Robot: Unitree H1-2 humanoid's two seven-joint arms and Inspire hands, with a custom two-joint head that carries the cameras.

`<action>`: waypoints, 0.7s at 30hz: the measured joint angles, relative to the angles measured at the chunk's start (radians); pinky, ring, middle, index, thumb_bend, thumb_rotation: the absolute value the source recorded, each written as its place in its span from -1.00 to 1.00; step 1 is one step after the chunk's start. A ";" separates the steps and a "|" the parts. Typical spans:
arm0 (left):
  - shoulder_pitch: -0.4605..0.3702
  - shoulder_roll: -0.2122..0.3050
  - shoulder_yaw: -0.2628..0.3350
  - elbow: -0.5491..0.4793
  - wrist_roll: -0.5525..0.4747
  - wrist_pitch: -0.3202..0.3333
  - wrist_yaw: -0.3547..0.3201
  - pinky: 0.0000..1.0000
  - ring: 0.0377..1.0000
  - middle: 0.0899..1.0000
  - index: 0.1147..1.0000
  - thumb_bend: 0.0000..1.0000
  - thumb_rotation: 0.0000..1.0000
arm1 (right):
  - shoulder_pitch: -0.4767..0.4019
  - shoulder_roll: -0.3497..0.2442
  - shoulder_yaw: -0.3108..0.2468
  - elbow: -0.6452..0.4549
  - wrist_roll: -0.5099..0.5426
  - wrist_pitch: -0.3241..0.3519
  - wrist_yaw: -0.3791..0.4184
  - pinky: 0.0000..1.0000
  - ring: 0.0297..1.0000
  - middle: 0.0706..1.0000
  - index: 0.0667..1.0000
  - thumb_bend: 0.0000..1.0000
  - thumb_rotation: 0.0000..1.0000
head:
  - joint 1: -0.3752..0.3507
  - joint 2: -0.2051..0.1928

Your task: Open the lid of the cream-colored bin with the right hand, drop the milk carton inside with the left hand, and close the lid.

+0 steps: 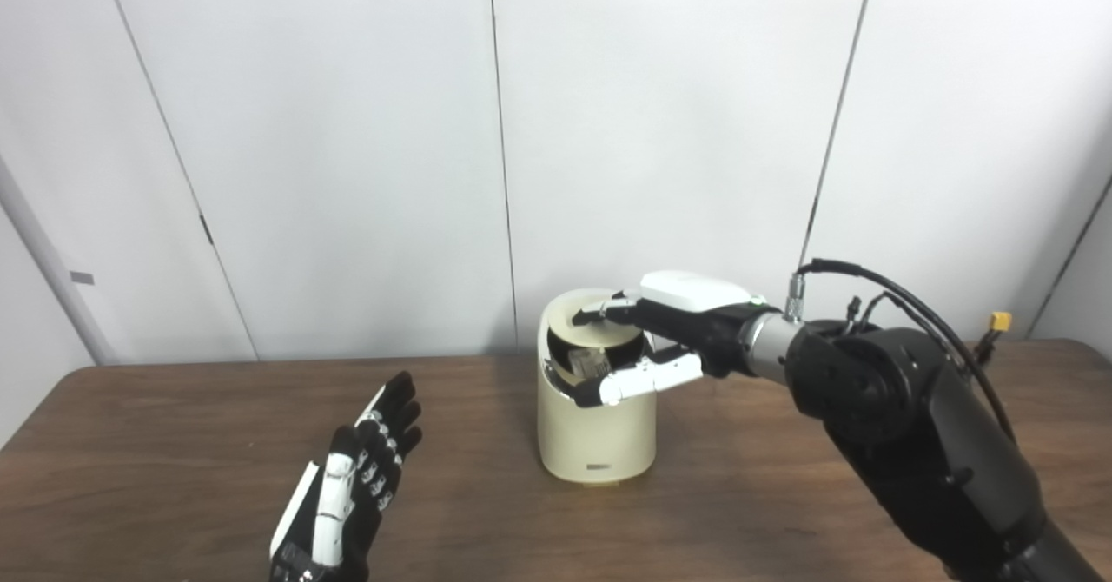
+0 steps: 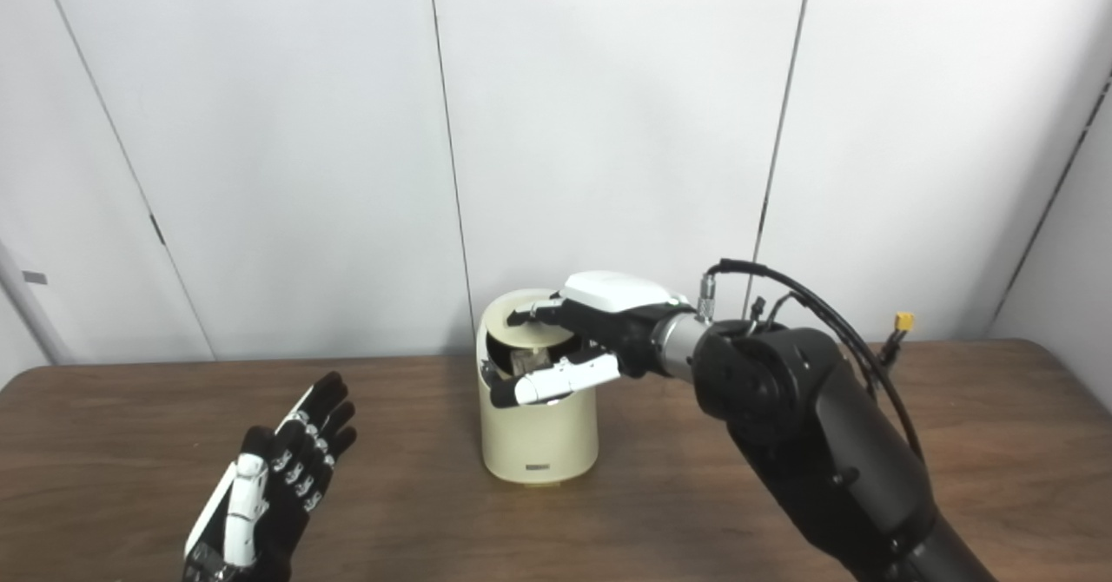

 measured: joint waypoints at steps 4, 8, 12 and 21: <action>0.005 -0.006 0.012 -0.024 0.000 0.017 0.006 1.00 1.00 0.96 0.96 0.25 1.00 | 0.040 0.000 -0.014 -0.002 0.021 -0.001 -0.005 0.91 0.97 0.82 0.77 0.62 0.93 | 0.006 0.014; 0.014 -0.006 0.014 -0.044 0.002 0.040 0.005 1.00 1.00 0.95 0.94 0.24 1.00 | 0.074 0.000 -0.017 0.002 0.026 -0.001 -0.021 0.92 0.97 0.82 0.77 0.58 0.90 | 0.005 0.023; 0.023 -0.006 0.014 -0.064 0.002 0.055 0.006 1.00 1.00 0.97 0.96 0.25 1.00 | 0.101 0.000 -0.017 0.002 0.034 -0.011 -0.063 0.93 0.96 0.79 0.75 0.54 0.88 | 0.003 0.029; 0.023 -0.010 0.013 -0.076 0.024 0.080 0.011 1.00 1.00 0.95 0.96 0.27 1.00 | 0.157 -0.008 0.011 -0.001 -0.010 -0.123 -0.177 0.95 0.94 0.80 0.75 0.52 0.75 | 0.003 0.041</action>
